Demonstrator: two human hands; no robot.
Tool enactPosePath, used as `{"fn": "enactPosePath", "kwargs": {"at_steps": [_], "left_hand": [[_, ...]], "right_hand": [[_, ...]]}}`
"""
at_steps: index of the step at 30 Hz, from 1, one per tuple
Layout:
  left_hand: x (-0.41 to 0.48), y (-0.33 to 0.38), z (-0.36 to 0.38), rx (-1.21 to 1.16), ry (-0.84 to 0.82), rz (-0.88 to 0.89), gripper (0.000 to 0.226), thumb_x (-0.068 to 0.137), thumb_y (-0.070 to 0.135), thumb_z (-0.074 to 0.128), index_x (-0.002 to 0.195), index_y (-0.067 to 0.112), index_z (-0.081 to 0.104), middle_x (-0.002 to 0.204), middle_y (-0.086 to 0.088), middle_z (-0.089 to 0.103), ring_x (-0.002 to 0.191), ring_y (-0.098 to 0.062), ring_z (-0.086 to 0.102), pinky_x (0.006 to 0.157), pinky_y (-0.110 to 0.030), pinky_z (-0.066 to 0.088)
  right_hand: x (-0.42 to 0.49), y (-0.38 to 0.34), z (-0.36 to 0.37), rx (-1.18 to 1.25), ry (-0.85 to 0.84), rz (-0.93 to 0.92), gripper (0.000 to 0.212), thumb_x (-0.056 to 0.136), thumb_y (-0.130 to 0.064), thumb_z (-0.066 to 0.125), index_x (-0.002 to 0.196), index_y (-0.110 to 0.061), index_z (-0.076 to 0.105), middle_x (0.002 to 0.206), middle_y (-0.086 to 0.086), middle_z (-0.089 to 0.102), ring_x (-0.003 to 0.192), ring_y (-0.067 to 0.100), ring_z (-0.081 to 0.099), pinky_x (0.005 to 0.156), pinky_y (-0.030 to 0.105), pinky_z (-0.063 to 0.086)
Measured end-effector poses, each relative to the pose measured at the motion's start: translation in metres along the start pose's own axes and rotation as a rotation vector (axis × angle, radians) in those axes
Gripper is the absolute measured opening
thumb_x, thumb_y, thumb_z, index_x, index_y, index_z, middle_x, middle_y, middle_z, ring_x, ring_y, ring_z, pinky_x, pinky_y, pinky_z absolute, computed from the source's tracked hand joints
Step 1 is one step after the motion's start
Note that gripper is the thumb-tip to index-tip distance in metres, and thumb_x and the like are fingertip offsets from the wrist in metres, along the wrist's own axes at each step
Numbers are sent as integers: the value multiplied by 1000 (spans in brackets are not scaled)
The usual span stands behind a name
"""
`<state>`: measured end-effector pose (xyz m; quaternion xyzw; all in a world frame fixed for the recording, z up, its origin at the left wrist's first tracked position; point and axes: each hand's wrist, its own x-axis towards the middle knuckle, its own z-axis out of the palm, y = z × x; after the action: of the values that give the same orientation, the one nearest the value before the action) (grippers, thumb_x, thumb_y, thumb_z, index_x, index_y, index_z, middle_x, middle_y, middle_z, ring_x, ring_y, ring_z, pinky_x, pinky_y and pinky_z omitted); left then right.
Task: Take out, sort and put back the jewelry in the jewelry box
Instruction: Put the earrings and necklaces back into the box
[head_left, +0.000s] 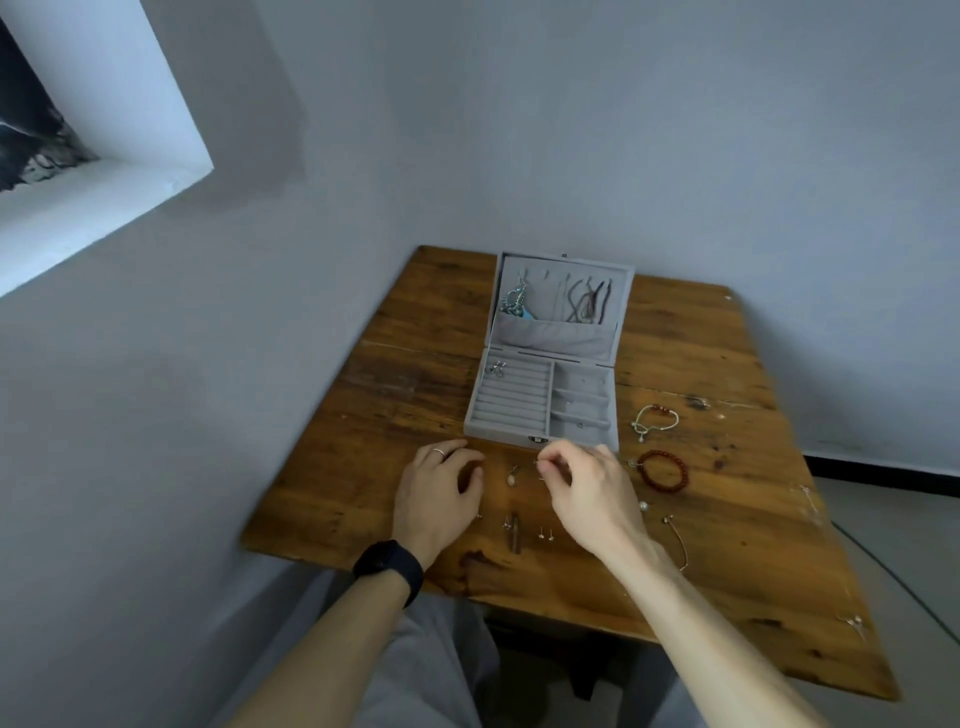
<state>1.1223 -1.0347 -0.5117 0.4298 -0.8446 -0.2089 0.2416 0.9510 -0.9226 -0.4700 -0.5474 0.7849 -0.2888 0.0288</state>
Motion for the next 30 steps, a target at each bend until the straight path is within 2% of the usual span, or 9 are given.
{"fn": "enactPosePath", "kwargs": {"at_steps": [5,9,12,16,22,24,28,30], "left_hand": [[18,29,1,110,-68,116,32,97,44,57,125,33,67,118,9,67,114,-13,54,96,-31,42],[28,41,8,166,-125,182,22,97,31,62,115,27,74,113,3,71,107,-14,61,94,-32,50],[32,44,7,132,-145,140,19,97,25,63,113,22,75,110,1,71,102,-14,63,89,-30,54],[38,45,3,126,-209,108,20,96,27,66,114,21,74,108,2,72,101,-13,64,86,-30,56],[42,43,-9,96,-281,59,15,94,25,68,107,23,76,97,6,73,89,-8,67,82,-32,59],[47,44,-14,31,-308,69,14,95,25,67,107,24,75,92,9,73,86,-4,67,82,-31,60],[71,50,-29,-20,-279,125,14,96,22,66,106,24,75,99,12,72,94,-3,66,86,-25,57],[90,53,-37,-24,-269,146,13,96,21,66,104,24,75,98,11,73,93,-5,67,86,-28,58]], "right_hand": [[-27,8,-24,137,77,49,7,94,-22,66,101,-22,68,92,-16,64,93,9,60,77,23,50],[-47,16,-35,186,101,87,12,94,-22,66,105,-25,68,97,-19,65,97,2,58,76,12,45],[-56,20,-39,210,120,116,14,94,-20,67,107,-23,70,97,-23,60,97,3,58,78,16,48],[-60,25,-37,219,128,116,15,94,-20,66,109,-23,70,101,-18,66,99,4,59,82,25,54],[-47,23,-34,226,142,101,18,94,-23,67,112,-23,70,101,-15,67,99,5,61,81,21,54],[-36,23,-34,205,135,48,15,94,-21,67,108,-22,72,99,-14,70,95,6,60,78,22,53],[-5,20,-32,160,137,-21,15,96,-18,65,108,-18,74,101,-8,74,91,7,57,78,22,46],[13,19,-29,145,114,-38,17,98,-19,62,110,-18,73,104,-7,73,93,5,54,79,19,42]]}}
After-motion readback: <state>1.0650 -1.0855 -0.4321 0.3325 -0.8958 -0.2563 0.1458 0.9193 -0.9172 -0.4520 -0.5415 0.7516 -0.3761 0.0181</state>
